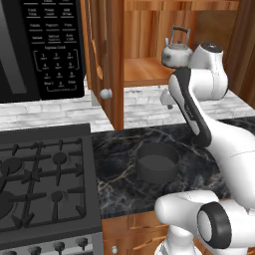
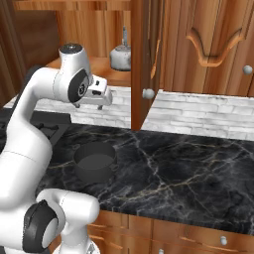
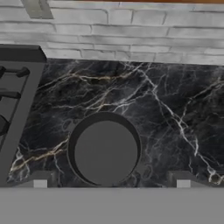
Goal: Pick the kettle from the cabinet and place it on a stove burner. Then pick the pot from the counter and place it on another stove burner. Finally, turn both burners on.
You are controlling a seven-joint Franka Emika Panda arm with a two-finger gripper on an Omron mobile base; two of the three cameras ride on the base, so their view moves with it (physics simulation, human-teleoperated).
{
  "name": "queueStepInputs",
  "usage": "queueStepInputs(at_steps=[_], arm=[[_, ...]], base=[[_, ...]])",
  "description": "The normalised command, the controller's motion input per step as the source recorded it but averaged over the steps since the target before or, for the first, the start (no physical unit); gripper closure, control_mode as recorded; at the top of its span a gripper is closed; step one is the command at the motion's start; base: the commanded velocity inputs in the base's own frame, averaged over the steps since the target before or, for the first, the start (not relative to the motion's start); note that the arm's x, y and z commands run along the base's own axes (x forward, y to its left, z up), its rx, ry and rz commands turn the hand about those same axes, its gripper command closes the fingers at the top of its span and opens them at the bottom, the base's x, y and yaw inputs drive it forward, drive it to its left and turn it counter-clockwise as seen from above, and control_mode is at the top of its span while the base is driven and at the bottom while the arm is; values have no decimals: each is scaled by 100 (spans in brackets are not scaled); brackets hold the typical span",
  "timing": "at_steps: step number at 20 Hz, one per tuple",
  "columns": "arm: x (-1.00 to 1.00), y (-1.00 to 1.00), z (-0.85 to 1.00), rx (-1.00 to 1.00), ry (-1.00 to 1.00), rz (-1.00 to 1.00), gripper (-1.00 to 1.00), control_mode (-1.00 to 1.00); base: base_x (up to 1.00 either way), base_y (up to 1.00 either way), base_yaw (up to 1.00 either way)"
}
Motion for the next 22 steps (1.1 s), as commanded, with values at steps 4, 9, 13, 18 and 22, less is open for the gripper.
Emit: queueStepInputs(at_steps=[4, 9, 13, 18, 22], arm=[[0, -16, 47, 0, -14, 0, -100, -100], [0, -9, 48, 0, -16, 0, -100, -100], [0, -6, 48, 0, -15, 0, -100, -100], [2, -6, 45, 0, -14, 0, -100, -100], [1, -11, 37, 0, -16, 0, -100, -100]], base=[[0, 0, 0], [0, 0, 0], [0, 0, 0], [0, 0, 0], [0, 0, 0]])
